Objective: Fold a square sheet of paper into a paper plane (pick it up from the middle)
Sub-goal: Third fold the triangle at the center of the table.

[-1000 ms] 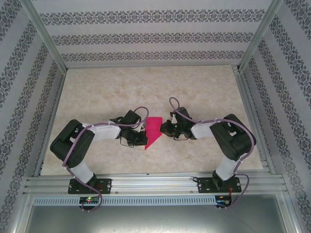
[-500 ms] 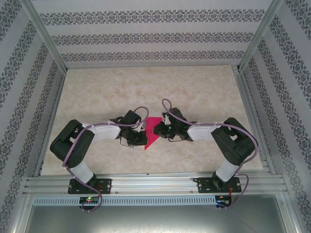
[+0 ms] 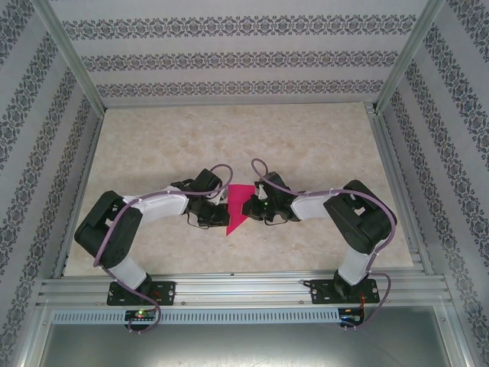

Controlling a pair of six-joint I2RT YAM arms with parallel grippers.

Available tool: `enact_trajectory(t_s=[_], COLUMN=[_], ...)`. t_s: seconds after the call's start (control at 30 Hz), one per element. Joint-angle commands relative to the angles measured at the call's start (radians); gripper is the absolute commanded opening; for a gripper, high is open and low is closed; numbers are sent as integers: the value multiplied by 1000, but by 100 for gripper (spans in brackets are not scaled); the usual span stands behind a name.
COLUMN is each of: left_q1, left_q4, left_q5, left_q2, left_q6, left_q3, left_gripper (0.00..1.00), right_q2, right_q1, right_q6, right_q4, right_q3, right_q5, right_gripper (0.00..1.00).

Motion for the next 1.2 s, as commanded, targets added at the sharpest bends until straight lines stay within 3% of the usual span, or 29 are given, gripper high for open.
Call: enact_trajectory(t_s=[0.0,0.1,0.43,0.93,1.17], left_q1=[7,7,4,4,4], left_q4=[-13,115,374,307,163], left_q5=[46,164,263,207,128], left_q2=[-57,-20,118,219,211], left_q6=[-33,-110,-251,-178,-94], left_q3=[47,33,-21,-50,-54], left_gripper=[9,9,10,13,13], right_q2=[15,17,27,35,39], right_q1=[-4,-4,-3,-2,-1], right_q6=[-21,-14,-11,-11,-11], right_q4=[-82,-85,-87,-99,-106], right_q3=[3,2,-4,-5,-4], right_q5=[34,46,48,65,69], right_gripper=[7,7,7,7,7])
